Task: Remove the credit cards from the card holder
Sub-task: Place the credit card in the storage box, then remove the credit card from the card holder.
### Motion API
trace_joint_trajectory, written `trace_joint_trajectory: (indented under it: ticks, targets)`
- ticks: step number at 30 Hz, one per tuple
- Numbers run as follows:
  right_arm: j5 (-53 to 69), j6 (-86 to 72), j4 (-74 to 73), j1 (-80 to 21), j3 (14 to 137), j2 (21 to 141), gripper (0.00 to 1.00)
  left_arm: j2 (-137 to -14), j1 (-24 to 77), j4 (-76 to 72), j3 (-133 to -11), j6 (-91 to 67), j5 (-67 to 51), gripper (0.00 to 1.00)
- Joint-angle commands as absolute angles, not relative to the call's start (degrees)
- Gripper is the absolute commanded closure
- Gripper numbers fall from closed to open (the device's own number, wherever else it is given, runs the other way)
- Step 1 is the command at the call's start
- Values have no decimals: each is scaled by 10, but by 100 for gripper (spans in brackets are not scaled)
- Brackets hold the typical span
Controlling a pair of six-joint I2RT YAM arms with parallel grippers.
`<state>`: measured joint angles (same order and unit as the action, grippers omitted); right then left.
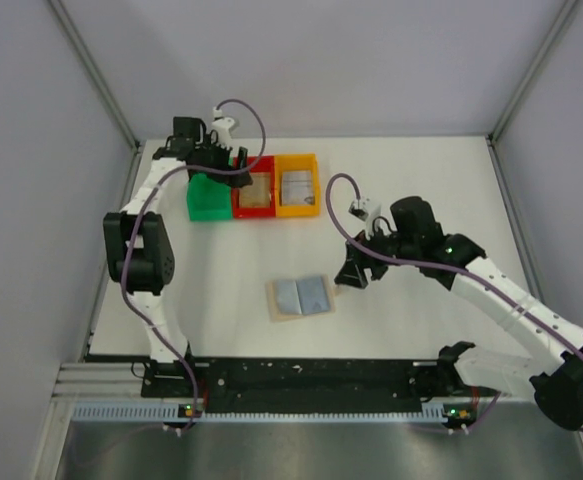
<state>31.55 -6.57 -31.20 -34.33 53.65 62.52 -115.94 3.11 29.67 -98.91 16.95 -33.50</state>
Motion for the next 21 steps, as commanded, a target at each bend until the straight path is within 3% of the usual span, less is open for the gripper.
trace_joint_trajectory:
  ticks: [1, 5, 10, 21]
  targets:
    - [287, -85, -289, -338, 541, 624, 35, -1036, 37, 241, -942, 67, -260, 2]
    - [250, -102, -290, -348, 548, 645, 36, -914, 47, 153, -822, -91, -192, 4]
    - [190, -126, -290, -384, 554, 670, 38, -786, 75, 144, -674, -224, -208, 7]
    - [174, -182, -254, -413, 562, 748, 47, -591, 297, 126, -411, -372, -169, 19]
